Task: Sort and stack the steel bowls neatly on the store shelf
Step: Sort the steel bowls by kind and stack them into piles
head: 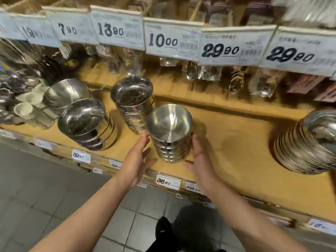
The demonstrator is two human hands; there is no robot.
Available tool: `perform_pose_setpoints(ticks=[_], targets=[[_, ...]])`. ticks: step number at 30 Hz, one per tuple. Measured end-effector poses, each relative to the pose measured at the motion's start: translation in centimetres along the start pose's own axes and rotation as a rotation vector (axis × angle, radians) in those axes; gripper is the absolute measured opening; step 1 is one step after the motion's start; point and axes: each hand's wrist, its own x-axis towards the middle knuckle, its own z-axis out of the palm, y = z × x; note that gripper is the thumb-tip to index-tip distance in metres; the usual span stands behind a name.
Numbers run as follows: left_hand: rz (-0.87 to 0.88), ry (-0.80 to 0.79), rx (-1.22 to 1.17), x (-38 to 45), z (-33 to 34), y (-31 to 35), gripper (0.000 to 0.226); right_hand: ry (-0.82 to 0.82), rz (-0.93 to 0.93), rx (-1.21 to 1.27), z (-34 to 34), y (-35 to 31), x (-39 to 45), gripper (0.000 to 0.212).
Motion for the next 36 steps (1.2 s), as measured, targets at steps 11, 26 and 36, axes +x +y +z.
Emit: perform_pose_setpoints(ticks=[11,26,36], targets=[[-0.035,-0.198,0.041,3.4,-0.2,0.4,0.036,0.016,-0.192,-0.021,0.7,0.8,0.1,0.043],[-0.072,-0.347,0.114,4.6,13.2,0.6,0.033,0.100,-0.276,0.077,-10.5,-4.0,1.2,0.039],[-0.081,-0.338,0.159,5.9,19.5,-0.8,0.040,0.129,-0.260,0.087,-16.2,-5.5,2.2,0.040]])
